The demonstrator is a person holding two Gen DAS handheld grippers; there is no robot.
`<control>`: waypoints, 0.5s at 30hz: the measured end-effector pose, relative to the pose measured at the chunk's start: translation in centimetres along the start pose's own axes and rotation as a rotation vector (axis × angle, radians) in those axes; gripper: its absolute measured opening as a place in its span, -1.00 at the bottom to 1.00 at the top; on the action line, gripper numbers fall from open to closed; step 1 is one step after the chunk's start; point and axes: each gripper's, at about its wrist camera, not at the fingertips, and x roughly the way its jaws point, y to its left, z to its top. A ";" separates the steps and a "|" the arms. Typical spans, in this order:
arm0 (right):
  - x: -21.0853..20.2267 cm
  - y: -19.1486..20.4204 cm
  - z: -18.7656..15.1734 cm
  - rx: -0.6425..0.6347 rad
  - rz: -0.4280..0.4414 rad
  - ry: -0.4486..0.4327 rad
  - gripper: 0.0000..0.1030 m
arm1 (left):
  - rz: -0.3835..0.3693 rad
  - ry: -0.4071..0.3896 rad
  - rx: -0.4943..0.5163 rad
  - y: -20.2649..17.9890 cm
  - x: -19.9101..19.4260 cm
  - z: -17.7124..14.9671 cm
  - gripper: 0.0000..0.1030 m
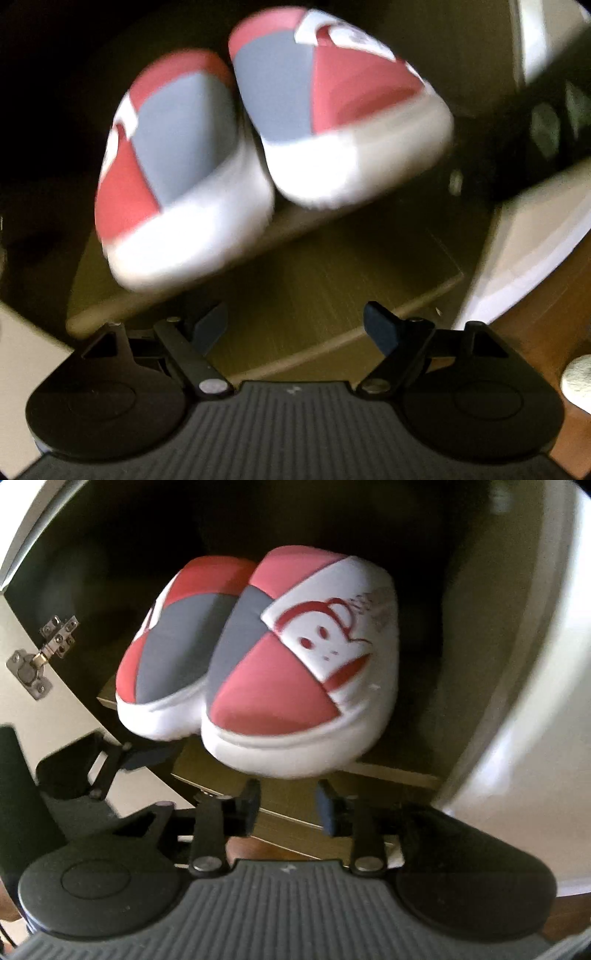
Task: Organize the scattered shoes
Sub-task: 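Set the cartoon slippers on the shelf and open the right gripper, then withdraw both grippers from the cabinet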
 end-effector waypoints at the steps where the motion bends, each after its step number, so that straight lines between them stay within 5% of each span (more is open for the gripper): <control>1: -0.4 -0.3 -0.4 0.005 0.000 -0.002 -0.30 | 0.003 0.012 -0.030 -0.3 -0.8 -1.2 0.62; 9: -8.7 -2.3 -4.7 -0.016 -0.118 -0.108 0.22 | 0.049 0.206 -0.324 -0.9 -7.4 -5.7 0.62; 10: -9.4 -2.2 -5.0 -0.022 -0.131 -0.123 0.28 | 0.051 0.214 -0.387 -0.7 -8.3 -4.5 0.62; 12: -11.2 -2.0 -5.9 -0.026 -0.165 -0.138 0.35 | 0.062 0.228 -0.460 -1.2 -8.0 3.5 0.62; 15: -13.8 -1.5 -7.1 -0.015 -0.214 -0.164 0.36 | 0.083 0.223 -0.545 -2.6 -12.1 5.8 0.62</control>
